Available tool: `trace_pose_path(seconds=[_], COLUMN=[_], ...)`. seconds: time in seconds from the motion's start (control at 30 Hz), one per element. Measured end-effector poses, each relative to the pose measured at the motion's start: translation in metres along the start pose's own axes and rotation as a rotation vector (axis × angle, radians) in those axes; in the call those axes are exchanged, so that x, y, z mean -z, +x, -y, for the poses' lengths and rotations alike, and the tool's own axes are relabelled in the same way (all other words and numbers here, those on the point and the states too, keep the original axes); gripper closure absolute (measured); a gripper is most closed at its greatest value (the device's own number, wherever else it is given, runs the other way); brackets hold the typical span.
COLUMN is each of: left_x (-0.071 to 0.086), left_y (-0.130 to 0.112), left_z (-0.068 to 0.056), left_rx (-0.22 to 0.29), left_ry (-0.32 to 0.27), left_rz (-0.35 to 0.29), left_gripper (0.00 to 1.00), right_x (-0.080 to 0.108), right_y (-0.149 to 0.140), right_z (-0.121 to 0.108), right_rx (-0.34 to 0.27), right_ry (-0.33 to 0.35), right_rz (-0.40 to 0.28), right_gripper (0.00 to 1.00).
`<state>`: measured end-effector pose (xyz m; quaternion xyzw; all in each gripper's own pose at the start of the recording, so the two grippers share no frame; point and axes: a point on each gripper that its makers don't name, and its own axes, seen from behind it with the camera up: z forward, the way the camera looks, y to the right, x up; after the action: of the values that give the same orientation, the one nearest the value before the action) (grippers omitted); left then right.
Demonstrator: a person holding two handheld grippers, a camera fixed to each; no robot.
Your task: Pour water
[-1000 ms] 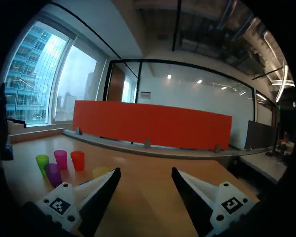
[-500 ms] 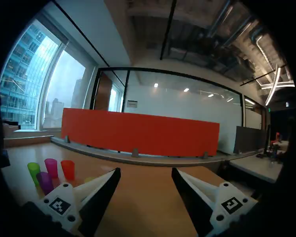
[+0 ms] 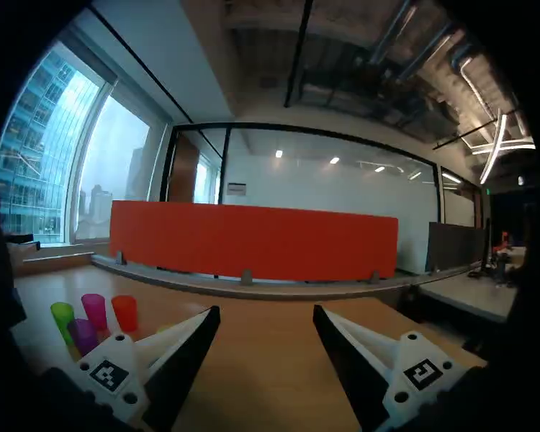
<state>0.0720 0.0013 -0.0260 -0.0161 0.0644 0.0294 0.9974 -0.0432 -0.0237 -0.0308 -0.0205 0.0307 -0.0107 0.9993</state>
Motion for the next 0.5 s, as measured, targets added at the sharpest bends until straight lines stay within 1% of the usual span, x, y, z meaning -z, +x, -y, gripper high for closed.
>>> trace_pose_path(seconds=[0.17,0.27,0.5], left_x=[-0.004,-0.006,-0.007], left_y=[-0.013,-0.018,-0.032], left_z=[-0.003,-0.006,-0.009], left_rx=[-0.027,-0.034,-0.013], left_ry=[0.002,0.002,0.017], left_rz=[0.006,0.007,0.008], left_gripper=[0.0,0.0,0.0], right_x=[0.001,0.0,0.001], right_y=[-0.006,-0.01,-0.01], right_z=[0.0,0.0,0.002], right_rx=[-0.01,-0.009,-0.004], right_ry=[-0.006,-0.01,-0.013], right_rz=[0.017,0.025,0.03], right_gripper=[0.0,0.0,0.0])
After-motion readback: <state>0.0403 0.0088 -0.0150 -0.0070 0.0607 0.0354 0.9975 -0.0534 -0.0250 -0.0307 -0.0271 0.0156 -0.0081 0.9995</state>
